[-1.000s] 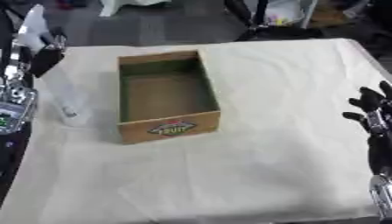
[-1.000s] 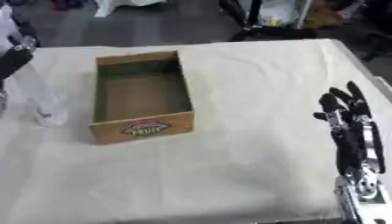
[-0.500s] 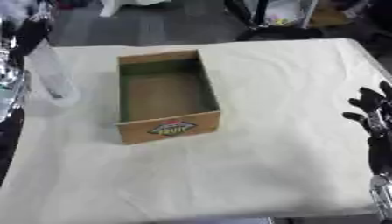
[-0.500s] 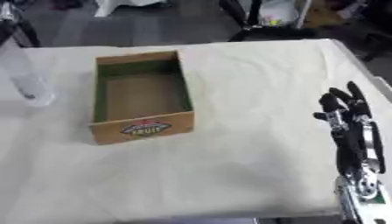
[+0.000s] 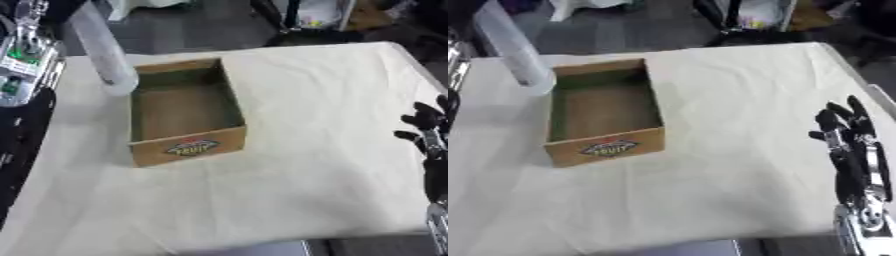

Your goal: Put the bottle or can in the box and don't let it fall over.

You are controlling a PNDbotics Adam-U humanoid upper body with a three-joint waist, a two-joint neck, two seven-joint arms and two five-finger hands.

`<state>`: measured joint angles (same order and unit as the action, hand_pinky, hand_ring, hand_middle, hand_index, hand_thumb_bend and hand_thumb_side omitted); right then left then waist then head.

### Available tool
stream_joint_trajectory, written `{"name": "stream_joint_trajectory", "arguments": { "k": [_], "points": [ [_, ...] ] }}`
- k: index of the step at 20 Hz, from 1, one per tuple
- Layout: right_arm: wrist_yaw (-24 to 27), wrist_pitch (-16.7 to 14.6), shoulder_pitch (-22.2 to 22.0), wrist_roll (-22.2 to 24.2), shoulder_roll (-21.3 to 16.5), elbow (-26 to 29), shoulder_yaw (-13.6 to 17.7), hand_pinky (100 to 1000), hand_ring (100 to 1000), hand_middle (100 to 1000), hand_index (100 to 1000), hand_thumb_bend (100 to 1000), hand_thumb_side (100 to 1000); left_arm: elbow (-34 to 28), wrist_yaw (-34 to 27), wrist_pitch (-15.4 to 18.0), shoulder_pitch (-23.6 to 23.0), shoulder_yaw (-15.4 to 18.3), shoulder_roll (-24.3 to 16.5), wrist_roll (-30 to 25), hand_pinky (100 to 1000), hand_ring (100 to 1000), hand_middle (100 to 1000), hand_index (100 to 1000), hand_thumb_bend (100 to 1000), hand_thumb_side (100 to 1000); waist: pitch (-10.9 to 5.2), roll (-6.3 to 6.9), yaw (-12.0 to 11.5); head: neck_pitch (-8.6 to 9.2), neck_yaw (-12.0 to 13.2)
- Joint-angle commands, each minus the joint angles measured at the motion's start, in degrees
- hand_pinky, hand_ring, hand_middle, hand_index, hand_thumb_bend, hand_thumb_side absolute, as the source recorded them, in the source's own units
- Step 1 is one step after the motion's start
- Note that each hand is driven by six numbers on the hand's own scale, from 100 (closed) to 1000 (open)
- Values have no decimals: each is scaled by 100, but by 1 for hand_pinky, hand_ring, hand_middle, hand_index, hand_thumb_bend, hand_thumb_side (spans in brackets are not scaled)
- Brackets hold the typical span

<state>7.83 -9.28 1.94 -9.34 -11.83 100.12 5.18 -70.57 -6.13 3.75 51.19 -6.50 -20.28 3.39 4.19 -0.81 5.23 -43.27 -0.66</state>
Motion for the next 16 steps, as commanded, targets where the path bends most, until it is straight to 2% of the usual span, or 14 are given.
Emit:
{"name": "stream_joint_trajectory", "arguments": {
  "k": [1,2,3,4,8,9,10,11,12,13,14,15,16],
  "points": [
    [35,-11,56,30,-73,55,-10,645,776,826,1000,589,610,171,152,61,192,-141,115,-243,576,309,100,359,100,293,-102,-10,40,24,3],
    [38,-14,67,31,-66,58,-11,645,776,826,1000,589,611,238,203,83,193,-183,168,-305,576,309,100,359,100,293,-97,-16,60,45,-14],
    [40,-15,73,33,-62,60,-12,645,776,825,1000,586,608,297,251,104,182,-219,215,-361,577,311,100,361,100,108,-92,-20,74,58,-28],
    [40,-14,74,36,-62,60,-13,645,776,825,1000,589,610,352,299,122,165,-252,257,-412,577,311,100,361,100,286,-89,-23,83,67,-34],
    [50,-14,45,28,-72,49,-5,645,776,825,1000,590,607,587,492,173,28,-373,405,-545,581,326,100,378,100,253,-80,-26,89,83,-62],
    [49,-15,44,30,-75,47,-5,645,776,825,1000,590,607,625,526,191,-24,-395,434,-575,588,355,100,404,100,194,-78,-28,83,73,-79],
    [48,-16,43,29,-72,46,-1,645,776,825,1000,590,607,645,550,207,-87,-424,454,-614,593,373,100,420,100,197,-76,-29,74,66,-97],
    [47,-18,45,26,-68,47,3,645,776,825,1000,588,608,644,576,223,-151,-455,459,-662,615,450,153,493,100,166,-74,-28,68,69,-111],
    [46,-20,49,21,-63,50,8,645,776,825,1000,589,608,616,615,241,-223,-481,453,-716,627,490,215,540,100,283,-71,-27,62,72,-122],
    [45,-21,51,16,-61,52,14,645,776,825,1000,589,608,572,657,254,-294,-488,446,-752,652,564,327,628,153,385,-67,-25,55,75,-133],
    [44,-22,51,11,-62,53,19,645,775,824,1000,589,607,500,712,265,-373,-485,428,-770,666,595,371,661,224,448,-61,-21,46,80,-137],
    [42,-22,50,6,-61,55,24,645,775,824,1000,588,607,409,775,270,-451,-479,400,-776,695,660,457,718,327,537,-58,-16,38,84,-130],
    [41,-23,43,0,-61,56,31,645,775,824,1000,588,607,292,844,267,-542,-465,360,-776,718,712,516,758,395,589,-57,-9,25,88,-135]
  ]
}}
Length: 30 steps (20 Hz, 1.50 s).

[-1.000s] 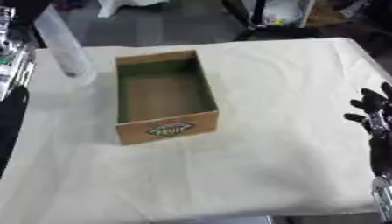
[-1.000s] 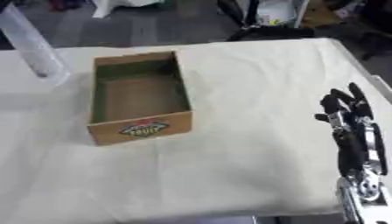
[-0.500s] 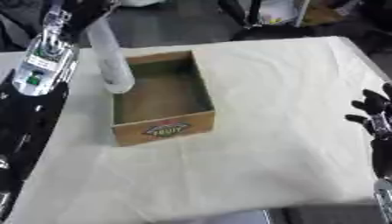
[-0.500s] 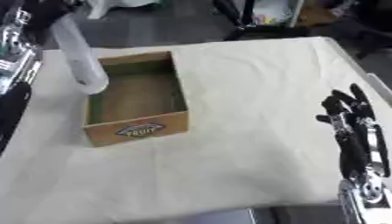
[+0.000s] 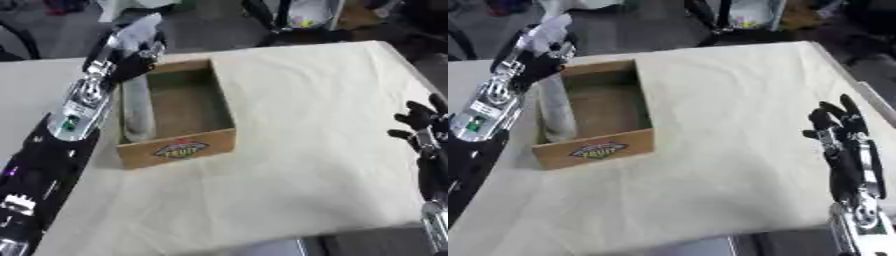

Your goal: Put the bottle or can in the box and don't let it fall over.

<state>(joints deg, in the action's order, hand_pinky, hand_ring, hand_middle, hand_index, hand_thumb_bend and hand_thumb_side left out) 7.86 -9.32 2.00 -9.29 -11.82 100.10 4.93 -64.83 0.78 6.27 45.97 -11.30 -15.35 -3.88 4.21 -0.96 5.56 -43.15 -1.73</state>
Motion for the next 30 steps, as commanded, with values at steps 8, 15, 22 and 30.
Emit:
{"name": "stream_joint_trajectory", "arguments": {
  "k": [8,15,22,30],
  "points": [
    [12,-24,8,-60,-83,67,107,645,775,823,1000,589,608,-1498,601,-108,-714,305,-699,43,848,904,829,917,744,787,-70,36,-114,138,-166],
    [-3,-23,-7,-75,-107,61,123,644,775,823,1000,591,607,-2579,485,-269,-1434,888,-1085,528,819,870,787,892,627,785,-77,14,-229,137,-192],
    [-13,-23,1,-74,-128,53,123,644,774,823,1000,593,608,-3319,20,-471,-2453,1409,-1025,1152,782,828,745,857,515,753,-73,-25,-386,58,-61],
    [23,-26,20,-35,-155,49,96,644,774,823,1000,594,607,-3695,45,-607,-3261,1758,-690,1501,776,823,738,848,490,755,-25,-75,-522,-38,198]
  ]
}}
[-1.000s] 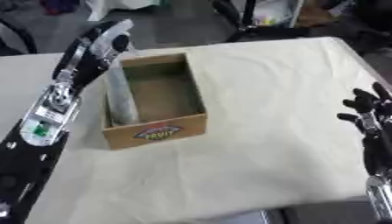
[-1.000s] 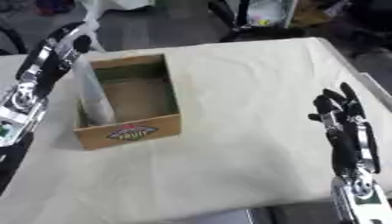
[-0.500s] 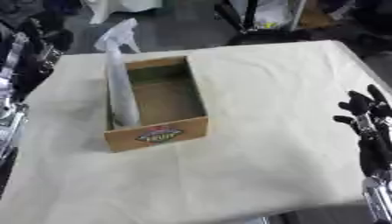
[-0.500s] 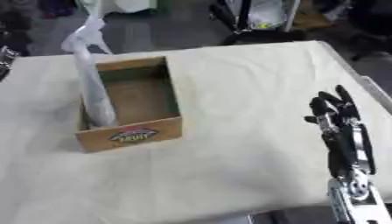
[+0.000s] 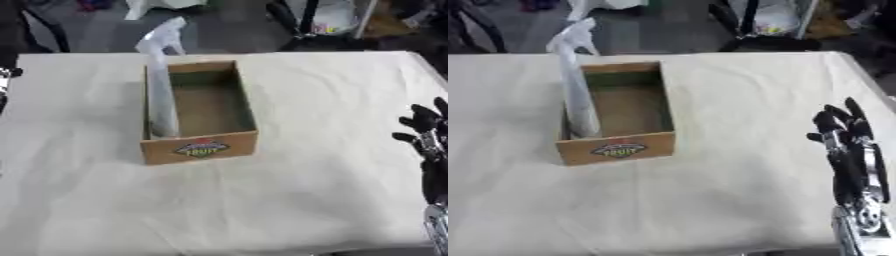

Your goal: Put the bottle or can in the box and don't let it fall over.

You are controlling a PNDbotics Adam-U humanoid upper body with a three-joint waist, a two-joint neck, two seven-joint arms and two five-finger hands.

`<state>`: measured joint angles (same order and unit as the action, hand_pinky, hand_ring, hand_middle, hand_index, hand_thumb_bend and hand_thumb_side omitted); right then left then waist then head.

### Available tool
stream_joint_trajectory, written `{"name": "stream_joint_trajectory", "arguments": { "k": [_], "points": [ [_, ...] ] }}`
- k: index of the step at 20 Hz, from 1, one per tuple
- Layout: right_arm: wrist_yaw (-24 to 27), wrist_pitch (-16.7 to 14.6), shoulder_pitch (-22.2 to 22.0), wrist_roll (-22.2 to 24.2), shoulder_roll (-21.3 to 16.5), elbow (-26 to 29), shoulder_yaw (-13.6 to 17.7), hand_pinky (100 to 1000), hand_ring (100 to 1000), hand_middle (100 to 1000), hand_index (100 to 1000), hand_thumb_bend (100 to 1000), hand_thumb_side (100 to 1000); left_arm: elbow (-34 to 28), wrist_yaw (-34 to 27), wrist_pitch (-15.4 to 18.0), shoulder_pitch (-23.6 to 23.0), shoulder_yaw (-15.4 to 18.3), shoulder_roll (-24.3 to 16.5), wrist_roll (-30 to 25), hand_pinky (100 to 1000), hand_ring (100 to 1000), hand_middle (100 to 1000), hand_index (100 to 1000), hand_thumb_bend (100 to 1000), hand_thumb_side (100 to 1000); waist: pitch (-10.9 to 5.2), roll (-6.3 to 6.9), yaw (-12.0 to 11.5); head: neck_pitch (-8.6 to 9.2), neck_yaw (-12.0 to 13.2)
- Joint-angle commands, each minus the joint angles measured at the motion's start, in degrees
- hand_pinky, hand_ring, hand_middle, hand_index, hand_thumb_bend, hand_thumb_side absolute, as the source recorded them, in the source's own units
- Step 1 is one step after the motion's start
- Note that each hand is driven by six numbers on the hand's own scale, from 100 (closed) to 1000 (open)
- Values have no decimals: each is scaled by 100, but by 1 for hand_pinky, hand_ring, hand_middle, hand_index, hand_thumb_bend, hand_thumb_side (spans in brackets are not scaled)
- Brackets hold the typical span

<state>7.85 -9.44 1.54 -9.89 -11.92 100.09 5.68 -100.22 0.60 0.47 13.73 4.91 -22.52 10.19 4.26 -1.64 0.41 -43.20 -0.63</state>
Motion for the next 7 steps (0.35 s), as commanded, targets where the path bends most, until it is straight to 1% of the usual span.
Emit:
{"name": "stream_joint_trajectory", "arguments": {
  "k": [1,4,7],
  "points": [
    [32,-18,76,26,-145,54,22,644,773,822,1000,594,607,-157,95,-35,-92,178,91,130,776,822,737,848,489,755,-11,-20,-22,-24,104],
    [48,-19,73,39,-157,51,16,643,773,821,1000,596,603,-128,179,-59,-180,285,267,242,775,822,736,845,482,753,19,-48,-67,-20,153],
    [71,-24,75,35,-158,48,24,642,773,821,1000,596,602,-132,241,-39,-215,343,354,300,775,822,736,844,478,753,58,-80,-95,-3,202]
  ]
}}
